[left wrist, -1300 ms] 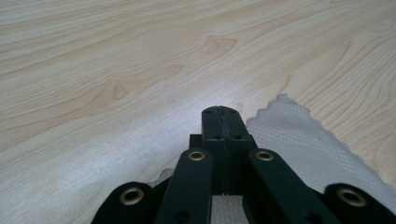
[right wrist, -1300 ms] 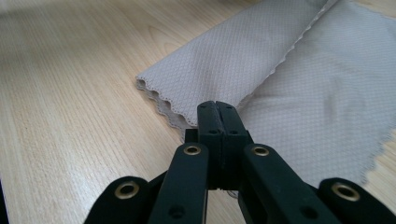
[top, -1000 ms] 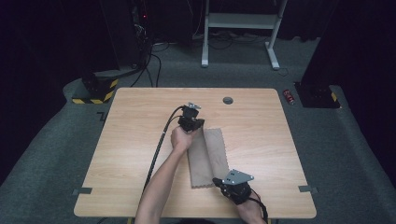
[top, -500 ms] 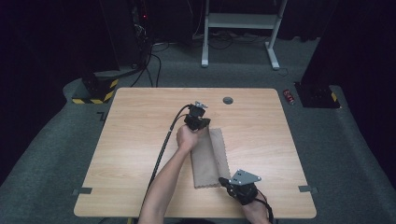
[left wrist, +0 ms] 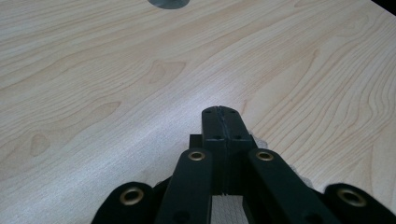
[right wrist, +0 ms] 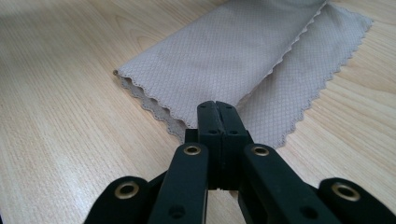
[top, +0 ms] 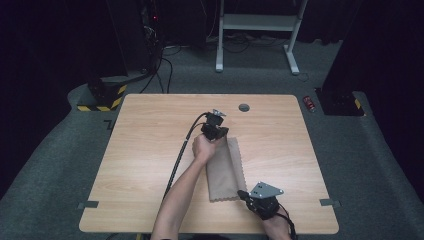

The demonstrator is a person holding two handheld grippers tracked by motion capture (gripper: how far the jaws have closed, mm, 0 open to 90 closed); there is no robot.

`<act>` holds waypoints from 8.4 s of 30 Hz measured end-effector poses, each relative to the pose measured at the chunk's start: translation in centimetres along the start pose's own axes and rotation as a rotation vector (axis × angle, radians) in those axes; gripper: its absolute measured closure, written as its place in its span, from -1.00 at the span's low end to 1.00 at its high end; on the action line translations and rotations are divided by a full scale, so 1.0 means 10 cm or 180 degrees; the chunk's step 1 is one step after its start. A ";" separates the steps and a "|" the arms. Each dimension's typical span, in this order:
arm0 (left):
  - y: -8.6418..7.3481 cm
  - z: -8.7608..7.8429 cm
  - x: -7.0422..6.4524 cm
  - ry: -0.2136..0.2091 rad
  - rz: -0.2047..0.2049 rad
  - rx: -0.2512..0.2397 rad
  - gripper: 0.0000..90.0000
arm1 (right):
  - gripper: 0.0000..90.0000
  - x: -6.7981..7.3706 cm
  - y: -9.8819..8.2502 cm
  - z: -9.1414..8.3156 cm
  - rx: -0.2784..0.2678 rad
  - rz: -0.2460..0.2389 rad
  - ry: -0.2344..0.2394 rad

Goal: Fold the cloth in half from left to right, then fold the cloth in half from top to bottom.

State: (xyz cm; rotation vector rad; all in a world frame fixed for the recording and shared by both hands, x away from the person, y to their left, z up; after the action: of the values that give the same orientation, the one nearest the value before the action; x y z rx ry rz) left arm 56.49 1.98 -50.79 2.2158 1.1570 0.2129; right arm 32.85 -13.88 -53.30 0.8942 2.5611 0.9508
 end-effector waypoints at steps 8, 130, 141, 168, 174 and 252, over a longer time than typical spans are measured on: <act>0.03 0.08 -0.10 -0.0042 0.0053 0.0015 1.00 | 1.00 -0.01 -0.05 -0.03 0.0017 0.0030 -0.0010; -1.78 -0.82 -0.72 0.0042 0.0109 0.0105 0.13 | 0.49 -0.38 -0.01 0.20 0.0273 0.0332 0.0040; -1.87 -0.82 -0.83 0.0080 0.0296 0.0191 0.68 | 0.70 -0.31 -0.02 0.18 0.0287 0.0236 0.0107; -2.05 -0.97 -0.73 -0.0097 0.0265 0.0230 1.00 | 0.96 -0.03 0.06 0.23 0.0360 -0.0010 0.0232; -2.05 -0.99 -0.71 -0.0142 0.0263 0.0209 0.98 | 0.87 -0.03 0.05 0.21 0.0355 0.0003 0.0262; -0.60 -0.07 0.37 0.0513 -0.0348 0.0118 0.16 | 0.42 -1.65 1.04 1.08 0.0359 0.1238 -0.0339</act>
State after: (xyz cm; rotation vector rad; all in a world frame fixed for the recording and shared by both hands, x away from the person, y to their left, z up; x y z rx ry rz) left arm 54.35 7.76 -54.26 2.1921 1.3751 0.3315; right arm 55.12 -12.74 -53.95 1.4718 2.4161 0.8312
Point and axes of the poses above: each handheld gripper's, and its own axes: z roughly forward along the jaws, y roughly out of its top, x roughly to its left, the point moved 4 cm from there along z, roughly forward along the jaws, and after that the axes turned 10 degrees about x, right-handed, at the moved point
